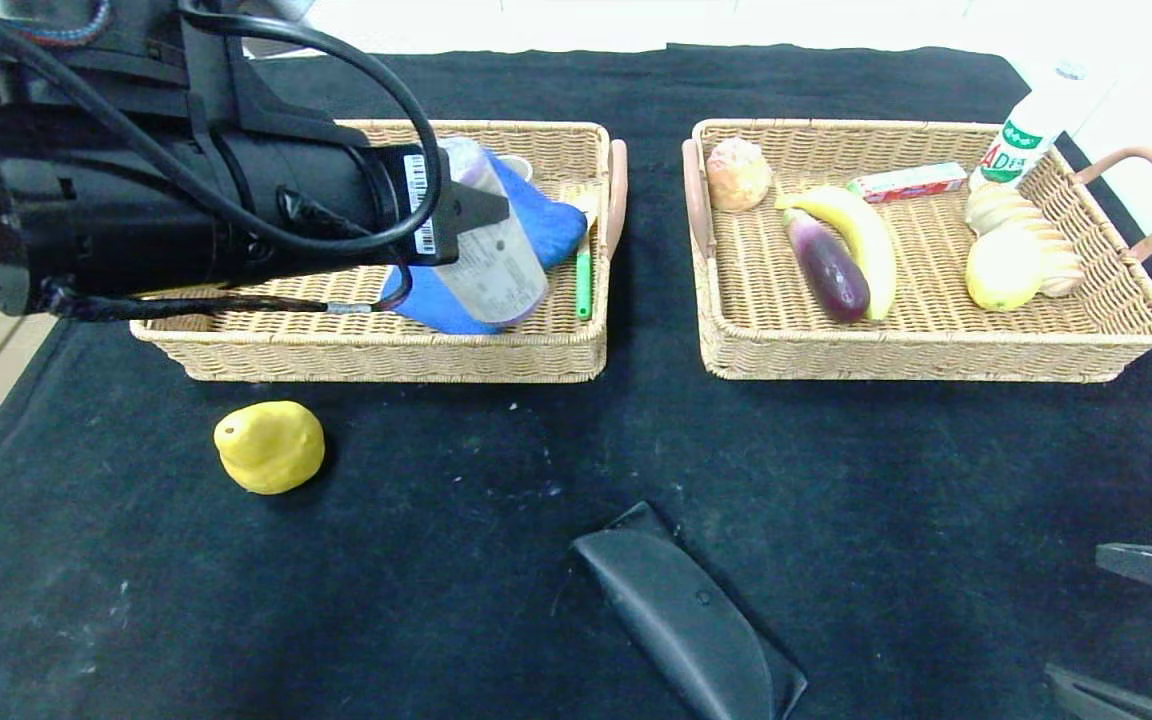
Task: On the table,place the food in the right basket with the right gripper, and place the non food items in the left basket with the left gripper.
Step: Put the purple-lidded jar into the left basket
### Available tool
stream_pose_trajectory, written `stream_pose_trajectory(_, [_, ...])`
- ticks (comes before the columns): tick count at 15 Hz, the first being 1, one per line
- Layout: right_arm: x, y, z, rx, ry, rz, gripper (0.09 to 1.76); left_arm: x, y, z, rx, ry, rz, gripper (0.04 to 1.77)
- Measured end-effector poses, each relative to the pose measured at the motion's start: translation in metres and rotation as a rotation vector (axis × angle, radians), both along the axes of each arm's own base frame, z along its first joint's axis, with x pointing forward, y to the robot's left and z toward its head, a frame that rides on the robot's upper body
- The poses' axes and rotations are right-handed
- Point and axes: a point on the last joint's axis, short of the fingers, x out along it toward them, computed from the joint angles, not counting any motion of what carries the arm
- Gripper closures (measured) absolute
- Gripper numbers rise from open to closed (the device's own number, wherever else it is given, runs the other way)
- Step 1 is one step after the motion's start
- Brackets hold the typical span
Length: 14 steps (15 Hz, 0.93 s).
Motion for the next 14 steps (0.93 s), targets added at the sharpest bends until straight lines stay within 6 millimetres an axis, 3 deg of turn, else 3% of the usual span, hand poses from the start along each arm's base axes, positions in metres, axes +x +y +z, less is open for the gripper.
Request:
stream_pose_trajectory(8, [0.000,0.000,0.000,-0.001,0.003,0.000,0.14,0.034,0.056,0.002,0.000,-0.014,0.213,0.94])
stream_pose_trajectory(14, [0.001,0.000,0.000,-0.001,0.003,0.000,0.14,0.064,0.081,0.000,-0.011,-0.038,0.317,0.94])
